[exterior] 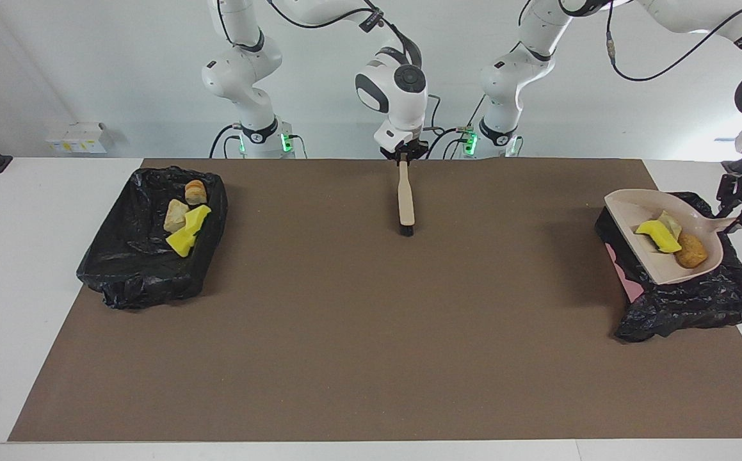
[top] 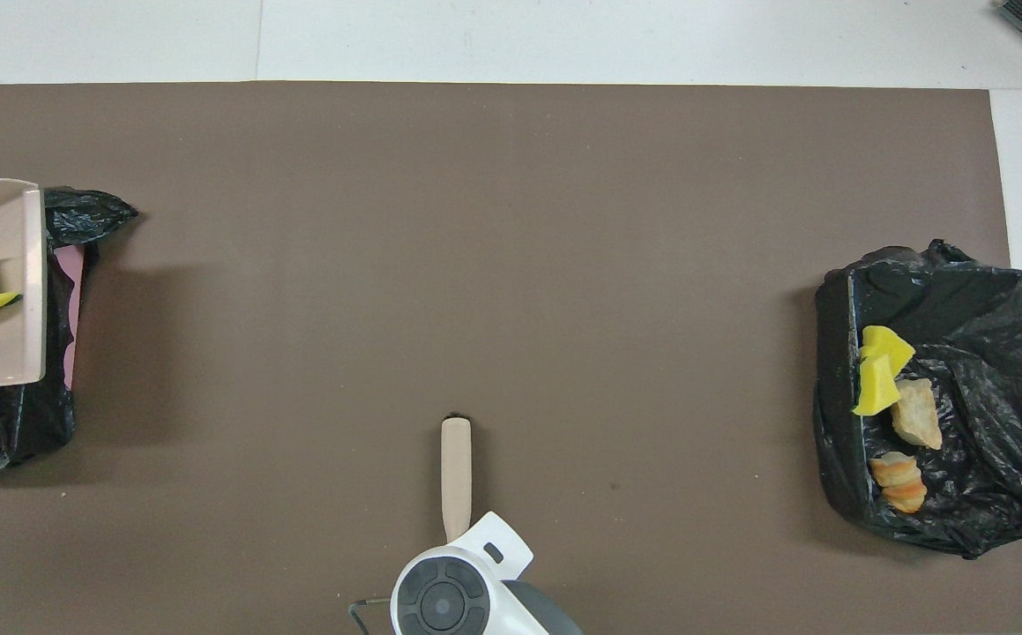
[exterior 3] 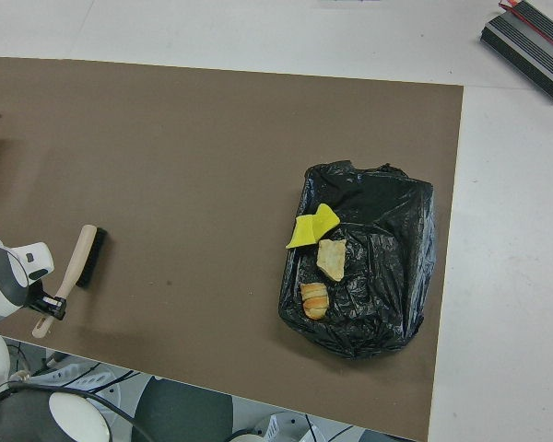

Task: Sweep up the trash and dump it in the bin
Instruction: 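Tilt the dustpan with the left gripper to dump trash into the bag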

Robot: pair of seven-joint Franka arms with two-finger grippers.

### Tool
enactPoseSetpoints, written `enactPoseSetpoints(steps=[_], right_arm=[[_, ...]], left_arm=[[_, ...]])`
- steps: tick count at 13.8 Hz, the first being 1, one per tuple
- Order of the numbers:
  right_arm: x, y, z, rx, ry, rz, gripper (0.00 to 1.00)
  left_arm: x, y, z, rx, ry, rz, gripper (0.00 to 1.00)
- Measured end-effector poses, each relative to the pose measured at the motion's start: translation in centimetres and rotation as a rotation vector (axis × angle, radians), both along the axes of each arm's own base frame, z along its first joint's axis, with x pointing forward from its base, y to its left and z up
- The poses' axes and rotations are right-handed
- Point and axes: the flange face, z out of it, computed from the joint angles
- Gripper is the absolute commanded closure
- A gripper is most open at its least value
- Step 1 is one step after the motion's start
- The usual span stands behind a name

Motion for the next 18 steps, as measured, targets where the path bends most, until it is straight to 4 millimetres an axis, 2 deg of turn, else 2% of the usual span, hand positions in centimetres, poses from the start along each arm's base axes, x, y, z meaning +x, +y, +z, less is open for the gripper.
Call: enactPoseSetpoints(steps=[1,3,7,10,12,14,15,17,18], right_arm=[[-0.3,-0.3,0.0,-0.01,0.006,0.004,1.0],[-0.9,-0.9,0.4,-0.039,0.031,0.013,1.0],[-1.4,-1.7,1.4,-0.064,0.05,0.015,1.0],[-1.1,-1.7,1.0,-0.028,0.014,0.006,1.0],[-1.2,-2.1,0.1,-0.02,0.004,0.013,0.86],[-1.3,-2.3,-0.1,-0.022,0.004,0.015,0.76],[-1.3,-2.3,-0.1,-0.022,0.004,0.015,0.72],[-1.4,-2.4,-0.1,-0.022,0.004,0.018,0.56],[-1.4,-2.5,-0.2,-0.024,0.006,0.018,0.52]], left_arm=[[-0.2,1.0,0.0,0.054,0.003,-0.023,1.0],[0.2,1.7,0.1,0.173,0.01,-0.063,1.0],[0.5,1.8,-0.3,0.387,0.084,-0.088,1.0],[0.4,1.5,-0.6,0.531,0.119,-0.053,1.0],[0.6,-0.2,-0.5,0.637,0.123,-0.036,1.0],[0.8,-3.1,-0.2,0.746,0.103,-0.03,1.0],[0.7,-4.5,0.1,0.796,0.09,-0.027,1.0],[0.2,-6.7,0.6,0.897,0.076,-0.023,1.0],[-0.1,-7.6,0.9,0.948,0.076,-0.025,1.0]])
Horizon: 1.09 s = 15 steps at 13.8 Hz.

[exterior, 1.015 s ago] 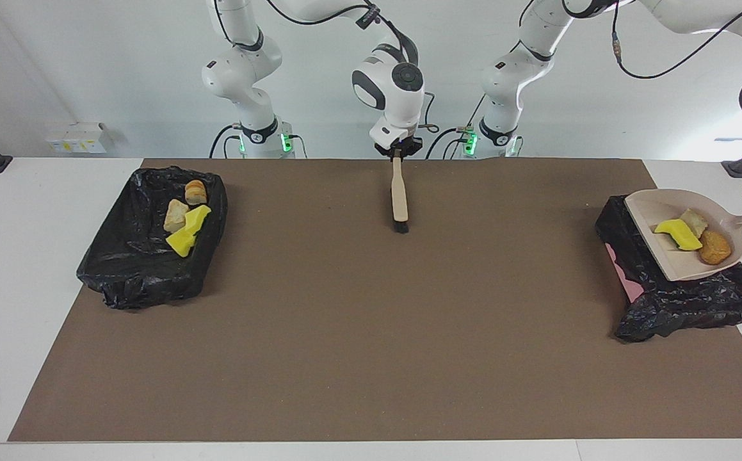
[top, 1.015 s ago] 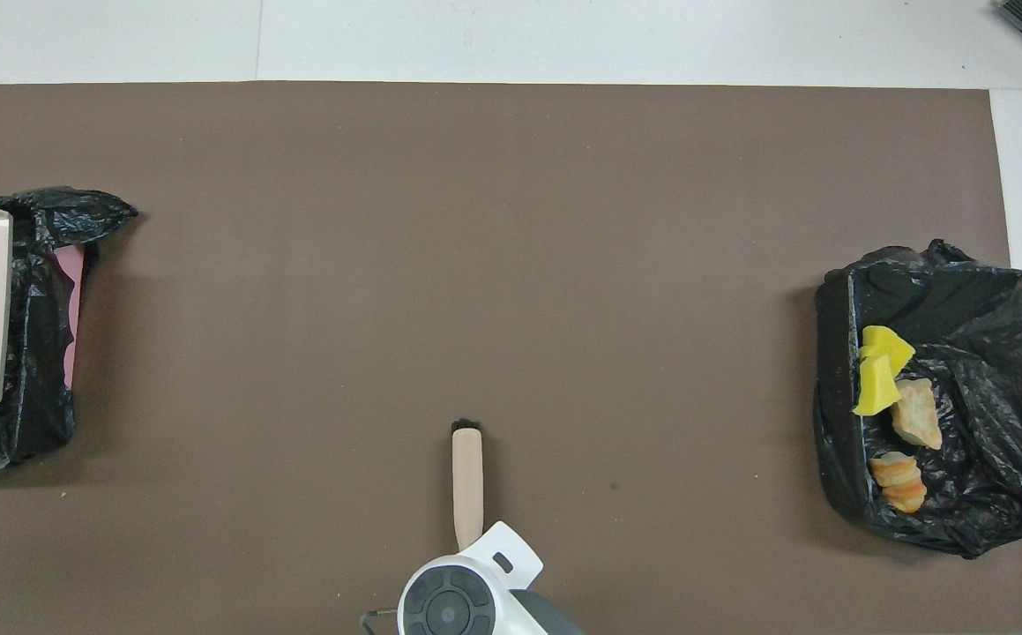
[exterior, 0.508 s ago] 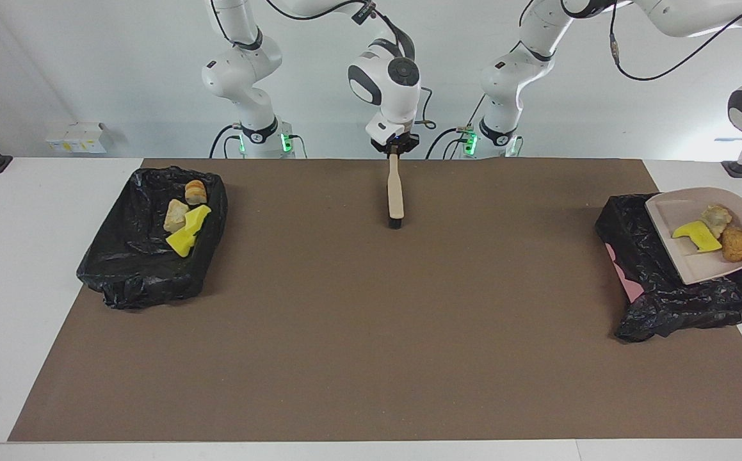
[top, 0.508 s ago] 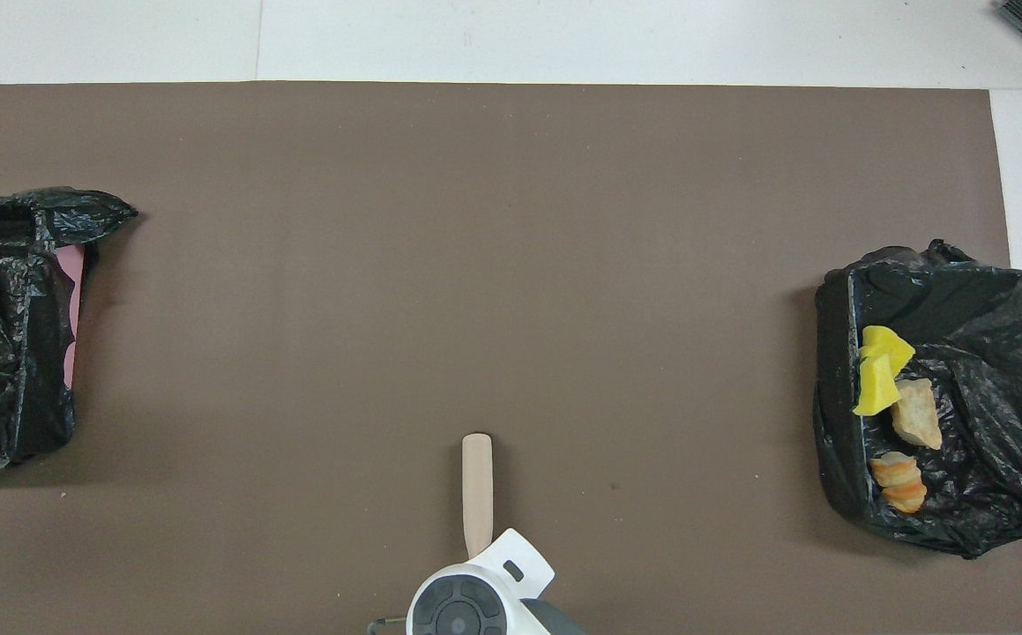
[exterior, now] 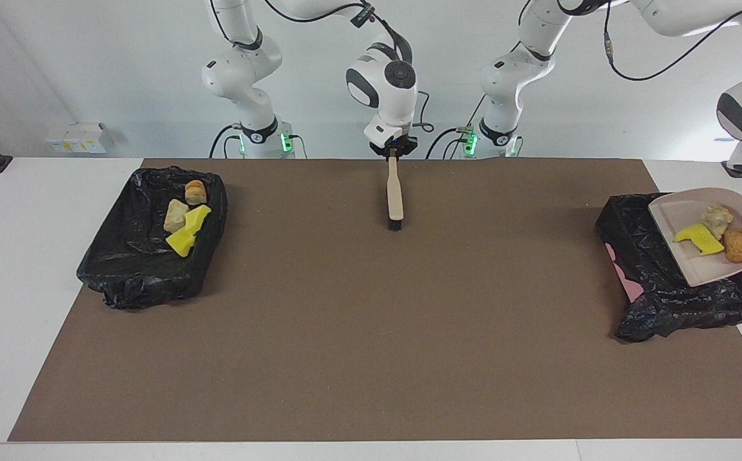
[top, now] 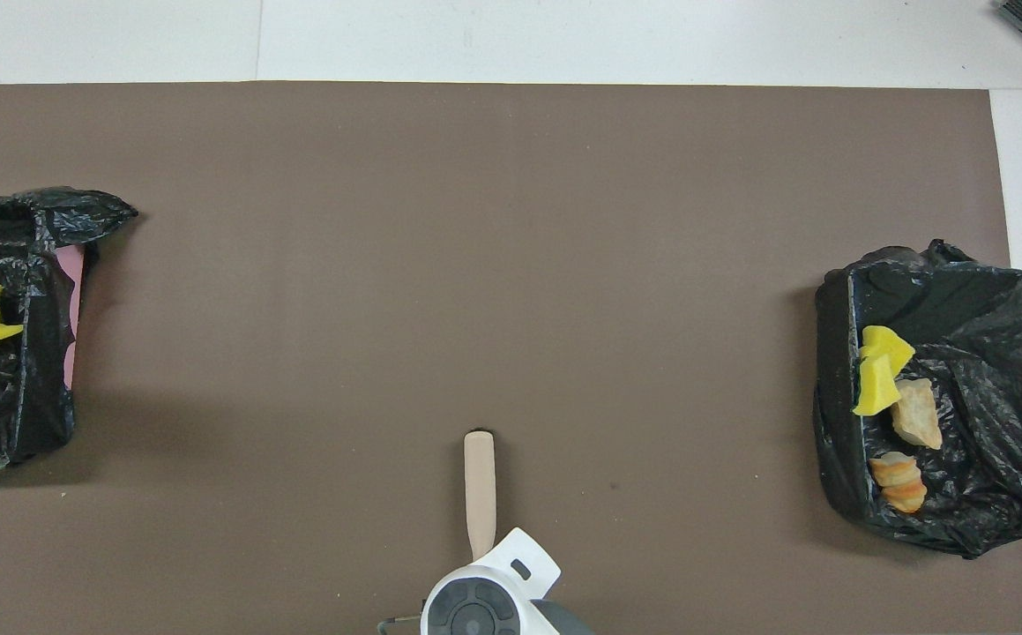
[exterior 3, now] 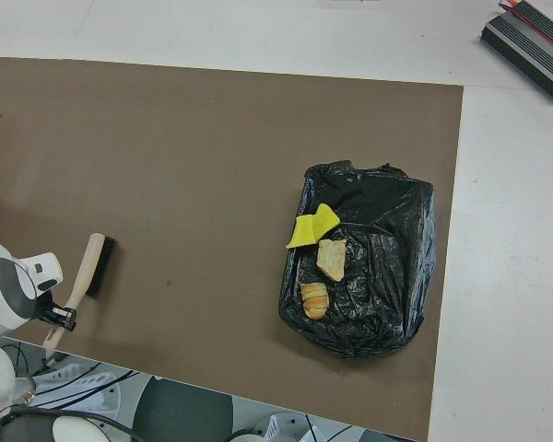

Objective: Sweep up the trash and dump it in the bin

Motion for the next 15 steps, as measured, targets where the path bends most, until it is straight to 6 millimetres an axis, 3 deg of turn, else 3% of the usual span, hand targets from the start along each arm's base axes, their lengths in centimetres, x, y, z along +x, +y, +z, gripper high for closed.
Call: enactPoseSetpoints(steps=[5,7,9,11,13,15], right_arm=[[0.5,-0.3,0.1,0.003,-0.002,-0.011,0.39],[2.3,-0.8,1.2,0.025,-0.019,-0.046,0.39],[5.2,-1.7,3.5,0.066,-0.054,-0.097,0.35],[8.0,-3.7,6.9,0.104,-0.091,-0.153,0.24],[10.6,-7.3,10.9,0.091,-0.07,-0.174,0.0],[13.1,-11.0,15.0,0.089,-0.047,-0.173,0.0]], left_arm=[[-0.8,-1.3,1.6,0.234,0.033,0.003,1.0],[-0.9,-1.9,2.5,0.258,0.025,0.001,1.0],[-0.9,-3.4,3.6,0.257,0.0,-0.017,1.0],[-0.8,-6.0,4.6,0.178,-0.056,0.007,1.0],[-0.7,-8.7,5.9,0.068,-0.117,0.068,1.0],[-0.5,-11.1,6.4,-0.014,-0.194,0.131,1.0]])
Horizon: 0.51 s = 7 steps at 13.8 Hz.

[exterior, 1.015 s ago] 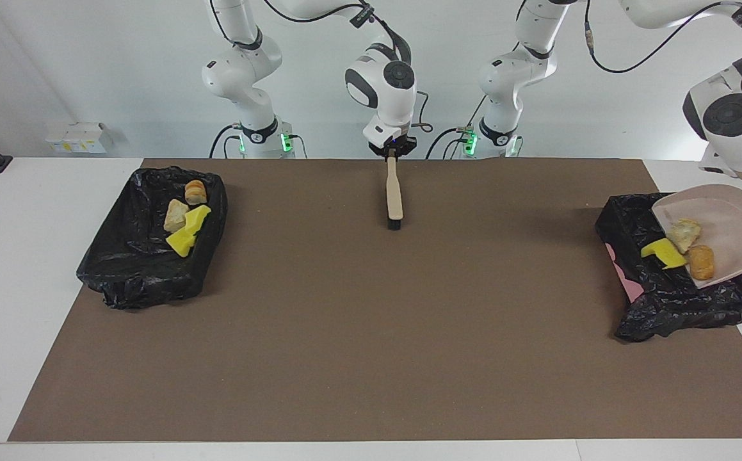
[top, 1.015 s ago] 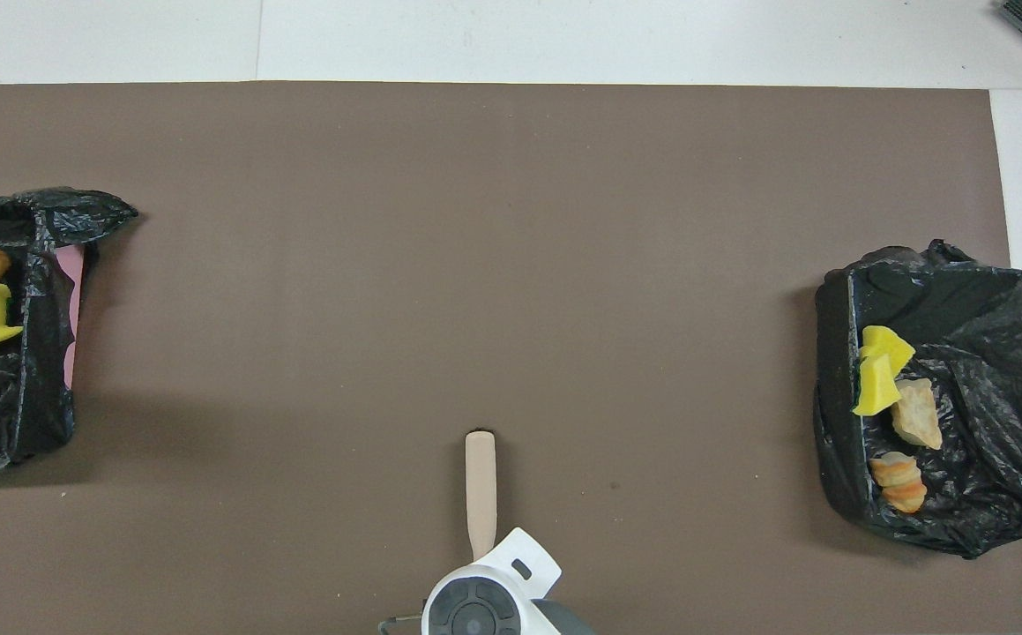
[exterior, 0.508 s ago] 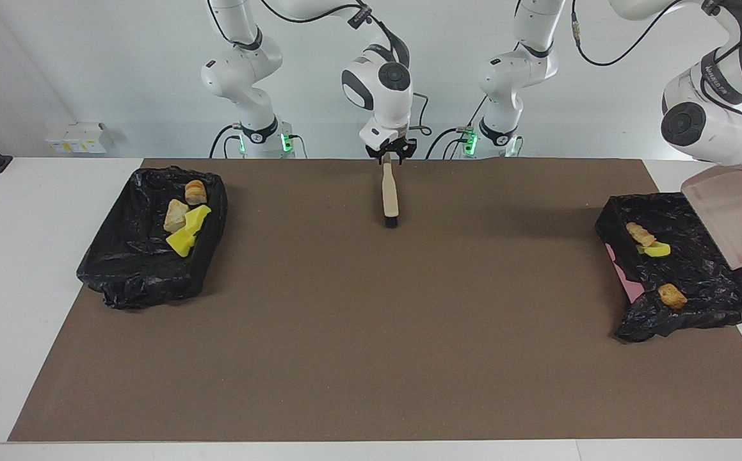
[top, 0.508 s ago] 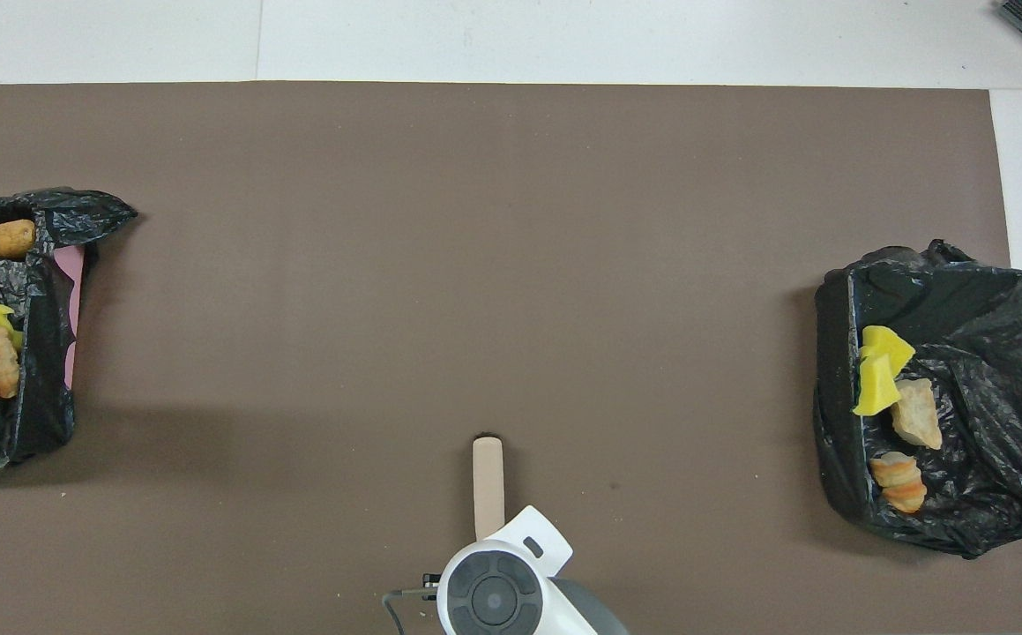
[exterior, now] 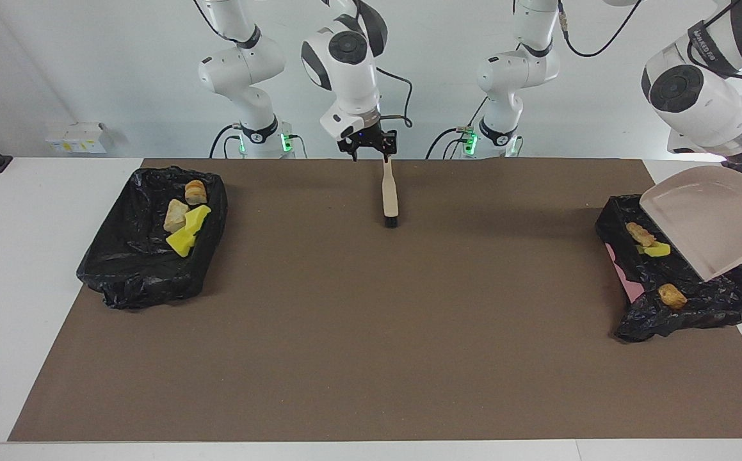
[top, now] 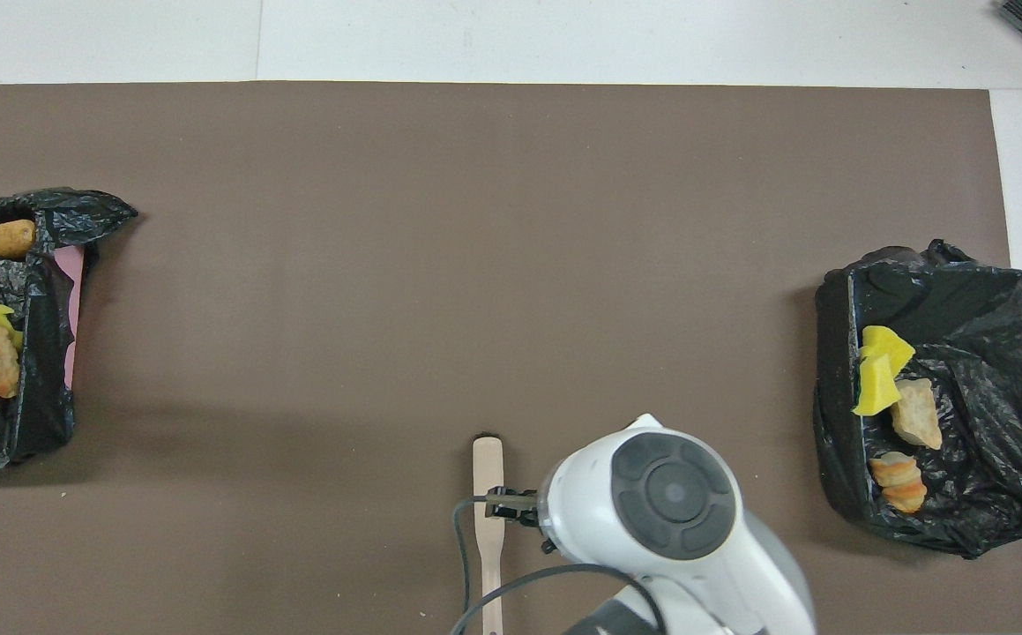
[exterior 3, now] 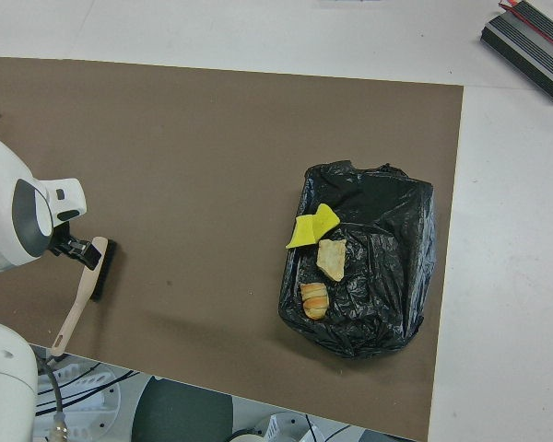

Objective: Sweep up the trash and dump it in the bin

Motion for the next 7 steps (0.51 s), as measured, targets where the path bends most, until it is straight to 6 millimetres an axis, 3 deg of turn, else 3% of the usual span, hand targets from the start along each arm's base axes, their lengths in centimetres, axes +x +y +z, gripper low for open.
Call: enactPoseSetpoints(steps=[4,7], right_arm=[[5.4,-7.5,6.9,0.037,-0.041,0.027,0.0],[7.9,-12.6,11.4,0.012,-0.116,0.095,0.0]], left_arm=[[-0.2,-3.2,-2.0,-0.283,-0.16,0.192,1.0],[-0.5,-4.4,-3.3,-0.481,-0.225,0.353,1.0]])
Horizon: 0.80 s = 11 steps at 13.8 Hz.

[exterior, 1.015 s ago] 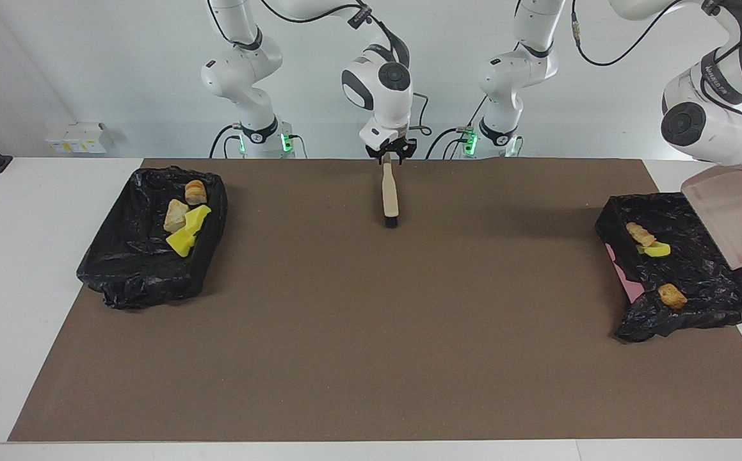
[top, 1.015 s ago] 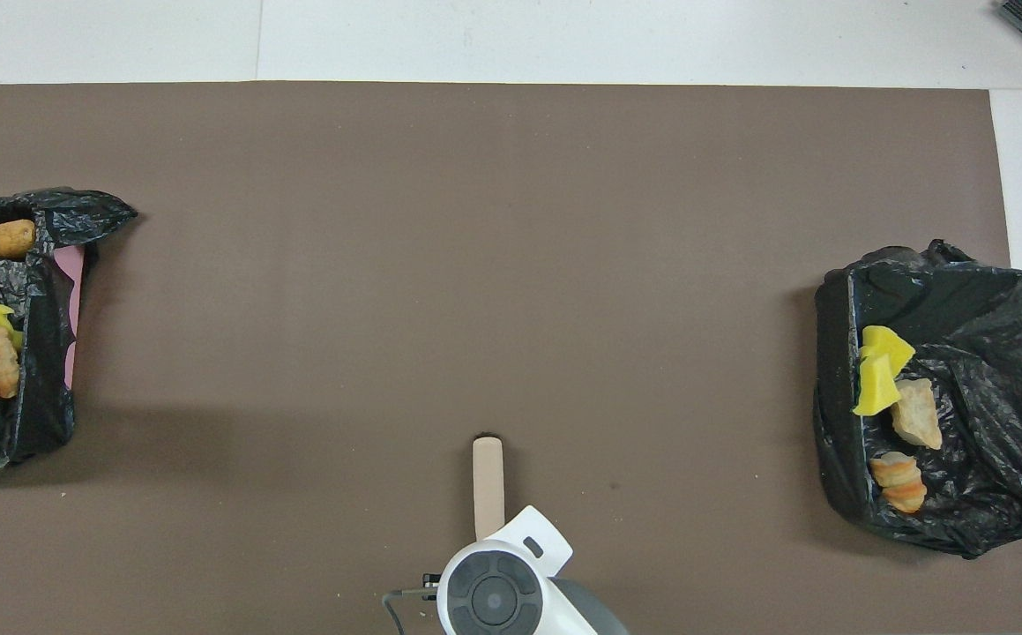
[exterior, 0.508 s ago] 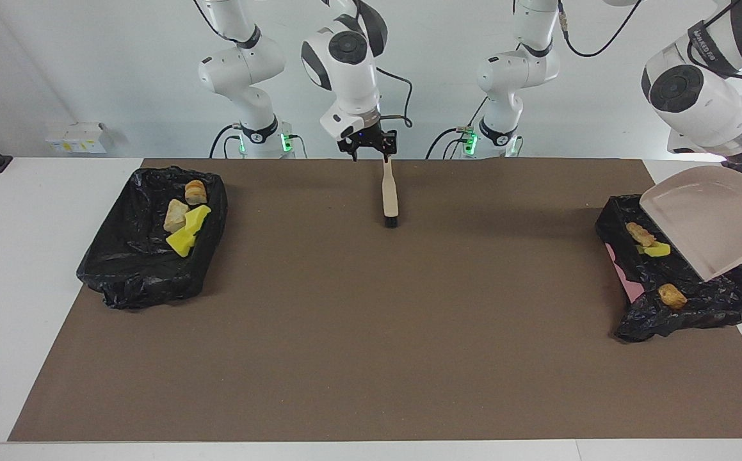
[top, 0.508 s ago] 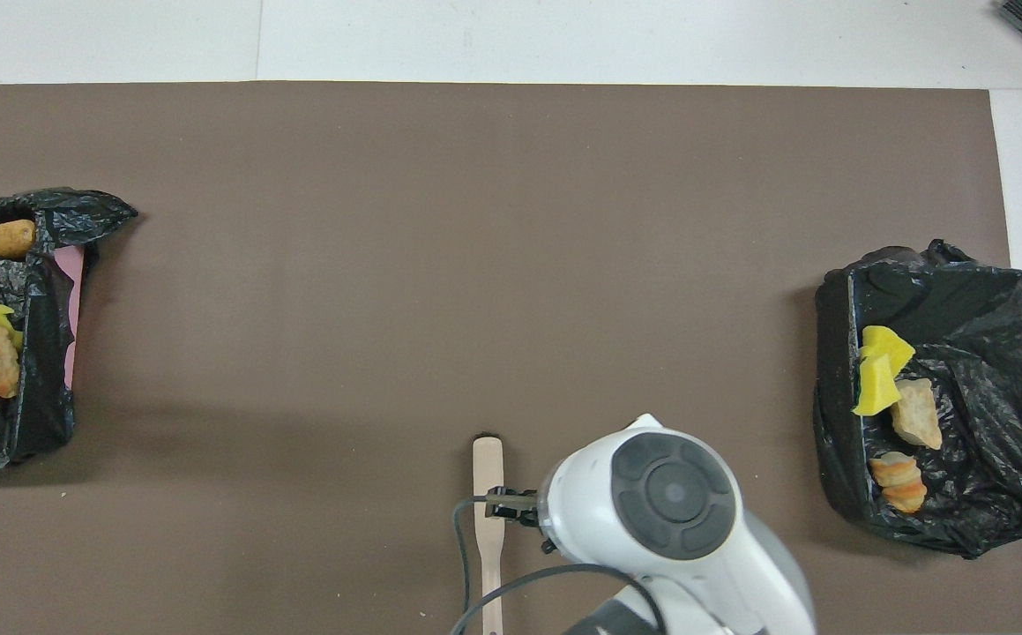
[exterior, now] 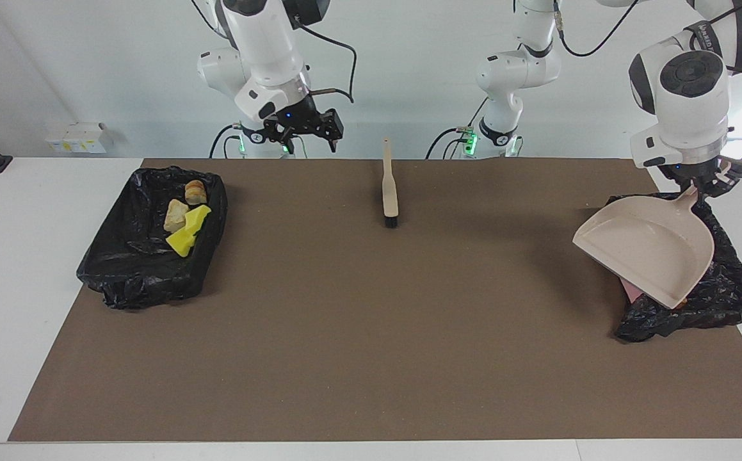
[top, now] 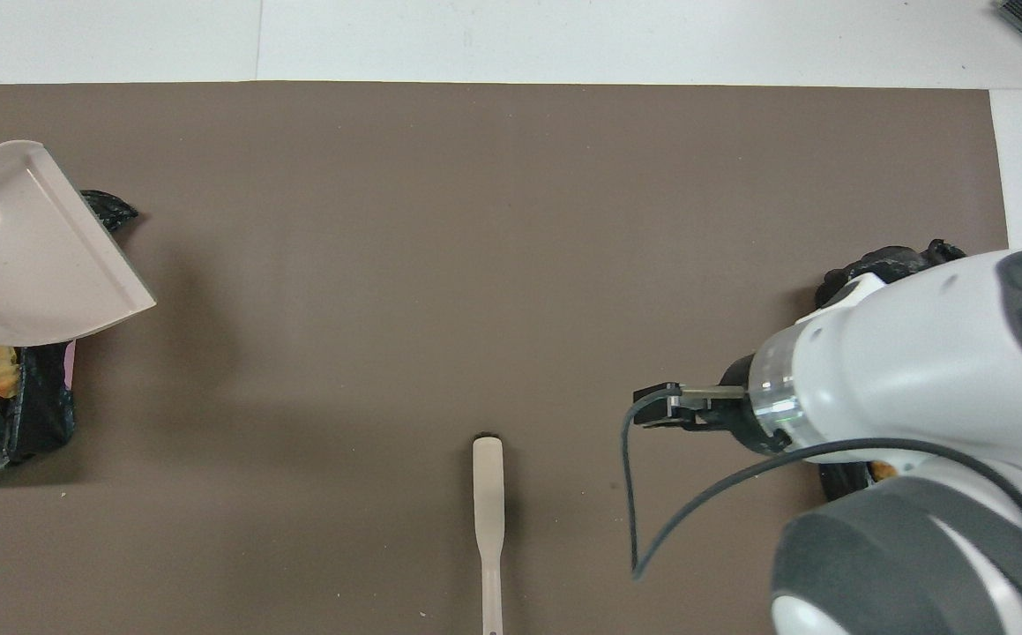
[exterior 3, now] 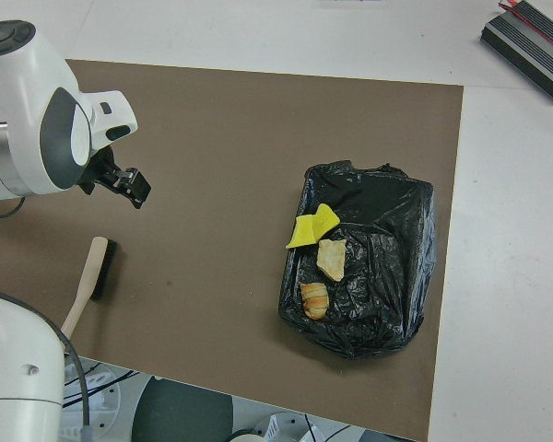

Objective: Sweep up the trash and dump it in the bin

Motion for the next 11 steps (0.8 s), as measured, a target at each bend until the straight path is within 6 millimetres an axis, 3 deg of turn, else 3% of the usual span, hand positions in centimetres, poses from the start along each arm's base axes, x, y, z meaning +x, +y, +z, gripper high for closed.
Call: enactPoseSetpoints(steps=[3,6,8,11], right_arm=[[1.1,-1.3,2.8,-0.073,-0.039,0.024,0.0],[3.0,-2.7,4.3,-0.099,-0.018,0.004,0.0],[4.6,-4.6,4.7,-0.095,-0.019,-0.033,0.0],[5.5,-6.1,4.9,-0.109,-0.027,-0.06,0.0]], left_arm=[[-0.3,-1.6,-1.0,-0.192,-0.048,0.165,1.0],[-0.5,-3.9,-2.3,-0.341,-0.092,0.395,1.0],[-0.6,-7.3,-2.8,-0.384,-0.111,0.497,1.0],[-1.2,-14.2,-3.4,-0.409,-0.128,0.598,1.0]])
